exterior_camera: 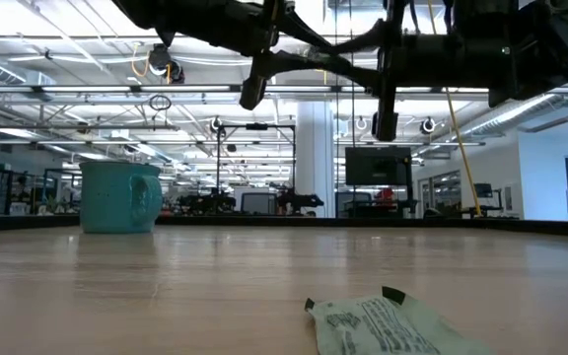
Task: Pick and place Stevia / Truvia into bins
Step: Put the truvia packet into the transparent container
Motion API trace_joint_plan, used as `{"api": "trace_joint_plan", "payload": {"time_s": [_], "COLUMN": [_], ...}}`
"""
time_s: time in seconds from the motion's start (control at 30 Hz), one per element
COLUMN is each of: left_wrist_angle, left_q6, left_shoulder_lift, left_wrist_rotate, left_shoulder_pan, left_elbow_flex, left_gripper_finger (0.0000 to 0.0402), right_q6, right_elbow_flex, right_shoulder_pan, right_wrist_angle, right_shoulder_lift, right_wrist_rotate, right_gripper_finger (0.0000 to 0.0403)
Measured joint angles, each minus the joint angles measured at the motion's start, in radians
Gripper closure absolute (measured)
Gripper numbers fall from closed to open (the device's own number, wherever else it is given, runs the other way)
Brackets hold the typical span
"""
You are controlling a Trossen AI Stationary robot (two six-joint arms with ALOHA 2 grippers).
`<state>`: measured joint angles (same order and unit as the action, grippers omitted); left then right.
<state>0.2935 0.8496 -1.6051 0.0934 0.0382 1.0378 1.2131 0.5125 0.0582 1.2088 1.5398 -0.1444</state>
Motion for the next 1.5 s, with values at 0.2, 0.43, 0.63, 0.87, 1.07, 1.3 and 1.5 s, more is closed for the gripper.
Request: {"api": "trace_joint_plan", "payload": {"time_s": [0.2,0.43,0.63,0.87,1.07,1.3,1.5], "left_wrist_angle": [0.001,0.004,0.004,0.004,0.000,-0.004,-0.006], "left_q6": [-0.014,-0.035,-0.046,-0.055,-0.061,-0.061,-0.061], "left_shoulder_lift": [0.000,0.001,0.001,0.002,0.002,0.002,0.003], "left_wrist_rotate": [0.007,-0.008,-0.009,-0.006,-0.006,-0.015,-0.042], "left_shoulder_pan": [0.009,0.026,0.047,0.053,0.053,0.054,0.054], "left_elbow_flex": [0.000,0.000,0.000,0.000,0.000,0.000,0.000], "left_gripper_finger": [0.0304,0.0304,0.0304,0.0304,0.0304,0.0304,0.0304], "right_q6": [0.003,-0.053,-0.089,0.052,0.313,0.458,0.518], "right_elbow_flex": [0.000,-0.001,-0.001,-0.002,0.020,0.189,0.182], "right_shoulder_pan": [0.001,0.031,0.091,0.210,0.372,0.542,0.632], "right_wrist_angle": [-0.104,-0.154,-0.216,-0.730,-1.285,-1.925,-2.155], "right_shoulder_lift": [0.000,0.001,-0.056,-0.308,-0.560,-0.672,-0.613], "right_wrist_rotate": [0.023,0.091,0.173,0.398,0.438,0.439,0.405], "right_gripper_finger": [0.0397,0.0399,0.0400,0.0402,0.0402,0.0402,0.0402]}}
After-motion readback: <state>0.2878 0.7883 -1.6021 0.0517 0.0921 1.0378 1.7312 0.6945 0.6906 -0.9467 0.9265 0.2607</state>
